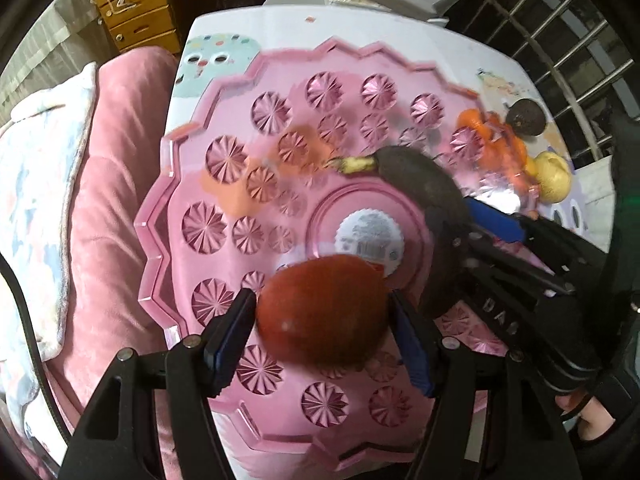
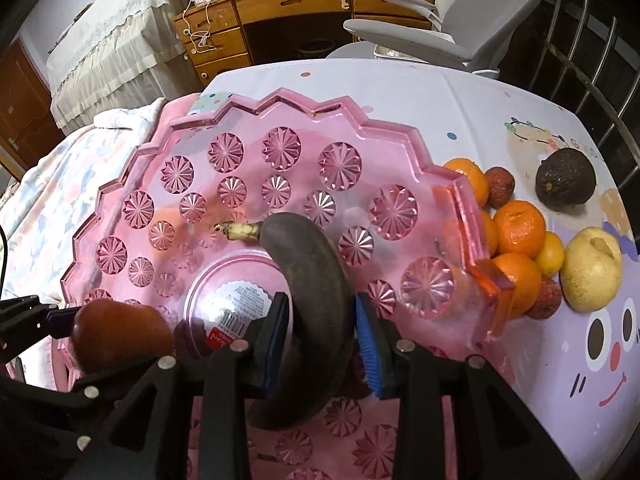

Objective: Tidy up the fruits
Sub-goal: 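Release the apple from the left tool while the right tool releases the banana into the bowl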

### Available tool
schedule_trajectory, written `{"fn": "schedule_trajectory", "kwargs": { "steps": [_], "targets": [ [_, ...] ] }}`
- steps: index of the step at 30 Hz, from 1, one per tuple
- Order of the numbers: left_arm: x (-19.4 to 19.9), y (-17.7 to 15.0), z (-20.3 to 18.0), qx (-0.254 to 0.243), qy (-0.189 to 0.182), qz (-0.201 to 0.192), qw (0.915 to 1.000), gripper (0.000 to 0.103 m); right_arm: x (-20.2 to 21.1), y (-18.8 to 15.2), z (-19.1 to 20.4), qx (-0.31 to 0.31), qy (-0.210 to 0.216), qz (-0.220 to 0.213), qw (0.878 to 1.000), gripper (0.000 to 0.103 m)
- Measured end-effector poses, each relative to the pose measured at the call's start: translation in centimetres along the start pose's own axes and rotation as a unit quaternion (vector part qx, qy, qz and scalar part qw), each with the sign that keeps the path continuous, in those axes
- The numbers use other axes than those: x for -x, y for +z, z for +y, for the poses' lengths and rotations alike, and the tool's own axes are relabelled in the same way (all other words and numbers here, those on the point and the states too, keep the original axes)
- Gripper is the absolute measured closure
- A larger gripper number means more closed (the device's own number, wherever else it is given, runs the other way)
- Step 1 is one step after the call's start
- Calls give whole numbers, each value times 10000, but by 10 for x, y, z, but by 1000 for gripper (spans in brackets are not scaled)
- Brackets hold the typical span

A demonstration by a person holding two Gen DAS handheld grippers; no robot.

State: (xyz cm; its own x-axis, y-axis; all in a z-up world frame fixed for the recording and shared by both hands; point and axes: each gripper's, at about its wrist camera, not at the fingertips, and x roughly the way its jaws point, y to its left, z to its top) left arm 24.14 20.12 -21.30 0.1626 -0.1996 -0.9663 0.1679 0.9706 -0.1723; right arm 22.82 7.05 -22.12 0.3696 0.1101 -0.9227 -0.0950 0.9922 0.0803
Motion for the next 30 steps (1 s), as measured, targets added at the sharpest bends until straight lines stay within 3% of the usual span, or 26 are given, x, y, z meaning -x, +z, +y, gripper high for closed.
{"fn": "schedule_trajectory", "kwargs": {
  "steps": [8,15,27,30],
  "targets": [
    [37,-8,-21,-205,18,-334,9992,28,37,-1,-16,-248,100,-320,9991,53],
    [70,-18,-44,-371,49,-587,9976,28,80,-22,-39,-620,389,-568,9957,51],
    [104,-31,-116,-595,-193,-759,9952,28,134,-72,-98,-1152,671,-566,9894,51],
    [103,-30,-132,-559,-169,-724,9957,21,141,-79,-116,-1181,637,-540,9895,51]
  ]
}}
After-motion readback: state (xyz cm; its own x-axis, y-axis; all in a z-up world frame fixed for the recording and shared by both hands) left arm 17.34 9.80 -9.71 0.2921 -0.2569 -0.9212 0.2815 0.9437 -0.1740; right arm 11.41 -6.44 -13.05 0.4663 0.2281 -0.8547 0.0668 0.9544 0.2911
